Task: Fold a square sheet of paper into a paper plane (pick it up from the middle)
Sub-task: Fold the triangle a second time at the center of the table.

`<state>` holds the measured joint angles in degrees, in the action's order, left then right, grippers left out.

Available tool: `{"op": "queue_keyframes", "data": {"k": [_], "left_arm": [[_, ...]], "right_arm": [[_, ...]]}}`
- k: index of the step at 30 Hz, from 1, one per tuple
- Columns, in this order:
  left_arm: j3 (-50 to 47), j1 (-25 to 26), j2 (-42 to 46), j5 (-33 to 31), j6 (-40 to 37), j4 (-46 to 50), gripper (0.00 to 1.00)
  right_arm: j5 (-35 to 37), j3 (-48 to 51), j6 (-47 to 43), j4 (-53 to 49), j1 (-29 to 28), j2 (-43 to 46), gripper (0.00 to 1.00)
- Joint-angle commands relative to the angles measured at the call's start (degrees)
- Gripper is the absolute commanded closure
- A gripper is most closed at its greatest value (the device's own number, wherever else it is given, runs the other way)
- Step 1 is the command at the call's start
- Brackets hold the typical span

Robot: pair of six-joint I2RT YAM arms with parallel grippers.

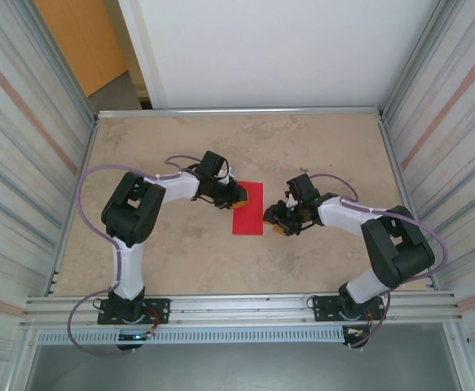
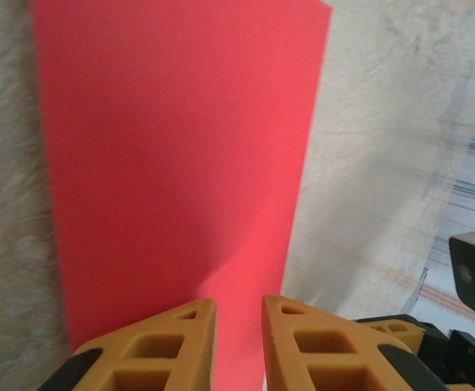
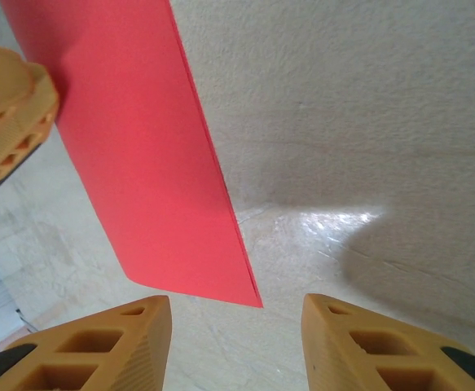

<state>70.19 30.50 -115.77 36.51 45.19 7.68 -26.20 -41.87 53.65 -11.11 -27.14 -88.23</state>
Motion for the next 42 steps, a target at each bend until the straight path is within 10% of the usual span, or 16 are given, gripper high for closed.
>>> {"op": "queue_keyframes", "data": {"k": [1, 42], "left_arm": [[0.59, -0.02, -0.58, -2.03, 1.05, 2.3, 0.77], [2.21, -0.54, -5.6, -4.96, 4.56, 11.74, 0.8]], "right_arm": [[-1.82, 0.56, 0.63, 1.85, -0.7, -1.24, 0.56], [-4.84, -1.51, -1.62, 5.81, -2.89, -6.08, 0.73]]}}
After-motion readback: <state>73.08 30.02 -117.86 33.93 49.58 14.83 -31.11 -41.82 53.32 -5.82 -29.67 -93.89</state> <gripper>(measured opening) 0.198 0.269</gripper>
